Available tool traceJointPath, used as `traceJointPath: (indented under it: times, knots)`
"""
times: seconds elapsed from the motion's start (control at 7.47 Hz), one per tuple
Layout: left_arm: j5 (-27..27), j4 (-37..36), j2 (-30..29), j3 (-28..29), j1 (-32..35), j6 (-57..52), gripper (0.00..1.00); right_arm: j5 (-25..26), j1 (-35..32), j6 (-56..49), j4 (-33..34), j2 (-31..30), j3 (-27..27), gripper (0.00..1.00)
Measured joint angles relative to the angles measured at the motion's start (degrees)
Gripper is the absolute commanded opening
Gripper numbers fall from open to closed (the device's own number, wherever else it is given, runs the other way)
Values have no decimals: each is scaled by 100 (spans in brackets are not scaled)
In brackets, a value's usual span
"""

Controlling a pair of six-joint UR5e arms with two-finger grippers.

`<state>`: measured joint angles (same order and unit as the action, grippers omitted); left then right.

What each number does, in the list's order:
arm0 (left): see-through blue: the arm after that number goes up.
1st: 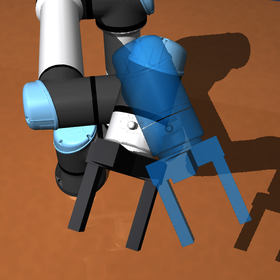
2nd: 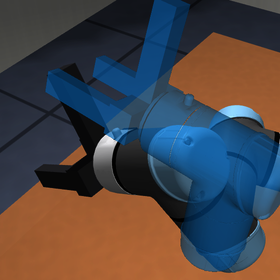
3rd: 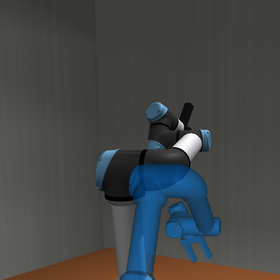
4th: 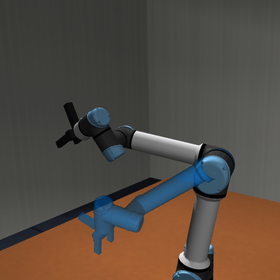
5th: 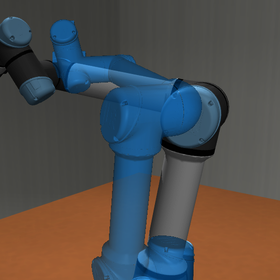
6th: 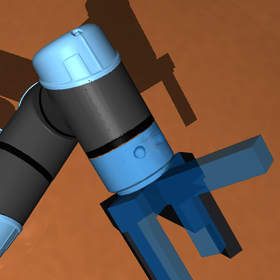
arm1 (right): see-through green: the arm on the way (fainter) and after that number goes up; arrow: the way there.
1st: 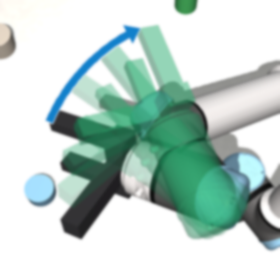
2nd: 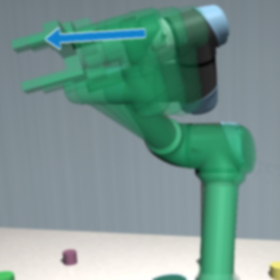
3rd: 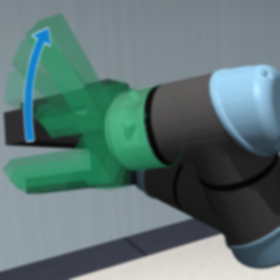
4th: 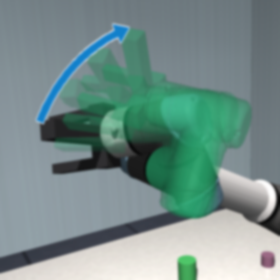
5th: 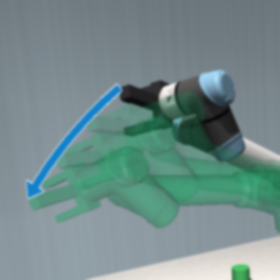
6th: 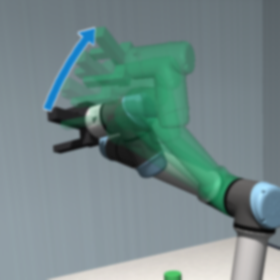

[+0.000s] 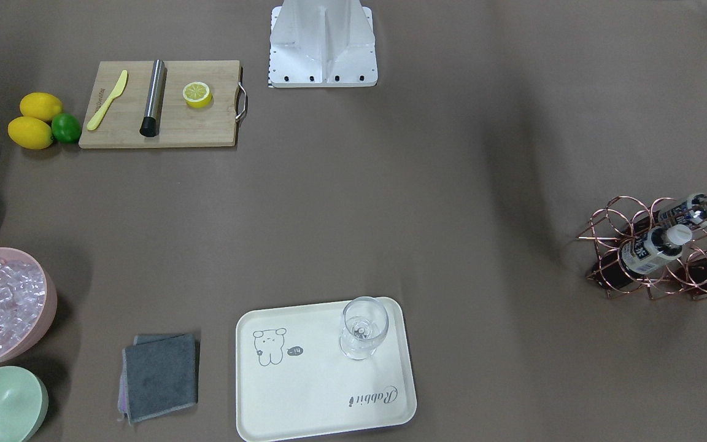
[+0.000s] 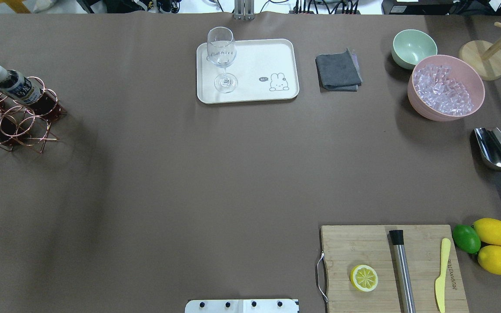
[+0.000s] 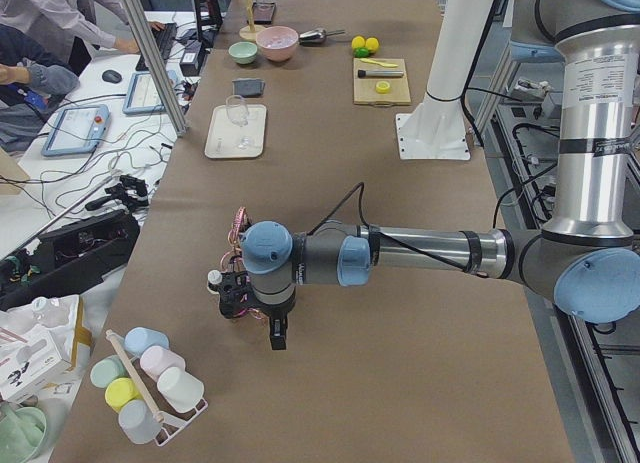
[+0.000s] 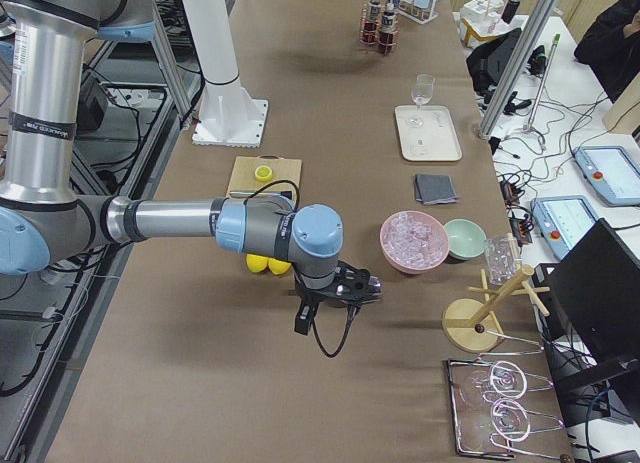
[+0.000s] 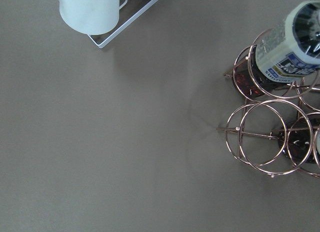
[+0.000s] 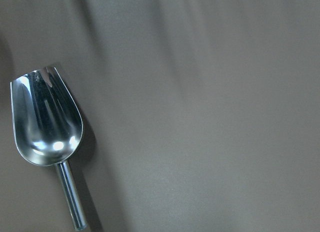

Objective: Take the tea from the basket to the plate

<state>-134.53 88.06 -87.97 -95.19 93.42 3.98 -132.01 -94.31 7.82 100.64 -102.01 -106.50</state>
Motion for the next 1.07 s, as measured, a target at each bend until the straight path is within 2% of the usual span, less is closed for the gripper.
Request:
traceJointPath:
  times: [0.4,0.8,1.07]
  knots:
    - [-4,4,6,-107,102,-153,98,0,0,0,-7,5,-5,100]
    - [-15,-29,116,-482,152,-371,98,0,0,0,-14,6,-1,100]
    - [20,-388,56,-824,122,-974,98,0,0,0,-24,12,17,100]
